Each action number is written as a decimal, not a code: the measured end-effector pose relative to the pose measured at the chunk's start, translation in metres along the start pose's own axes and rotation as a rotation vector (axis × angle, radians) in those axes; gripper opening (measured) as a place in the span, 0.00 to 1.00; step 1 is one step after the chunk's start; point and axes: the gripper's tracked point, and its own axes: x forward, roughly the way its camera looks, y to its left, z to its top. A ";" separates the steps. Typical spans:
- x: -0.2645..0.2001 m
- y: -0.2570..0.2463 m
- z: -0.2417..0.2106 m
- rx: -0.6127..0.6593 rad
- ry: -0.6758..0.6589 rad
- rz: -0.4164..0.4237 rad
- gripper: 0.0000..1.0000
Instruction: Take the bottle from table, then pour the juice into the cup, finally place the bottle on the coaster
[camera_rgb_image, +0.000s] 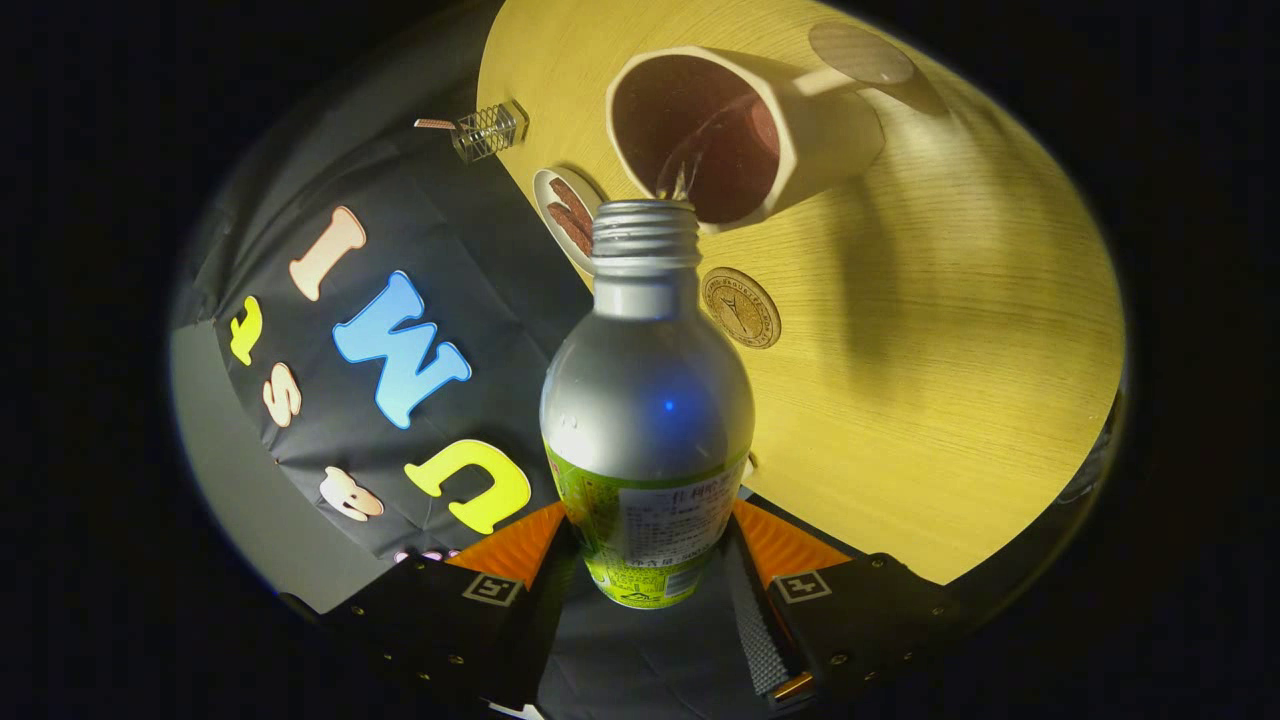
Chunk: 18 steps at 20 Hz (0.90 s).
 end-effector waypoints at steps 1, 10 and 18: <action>0.002 0.000 0.000 0.007 0.003 -0.002 0.76; 0.000 0.001 -0.004 0.041 0.018 -0.011 0.76; -0.001 -0.010 0.004 0.009 -0.007 -0.025 0.76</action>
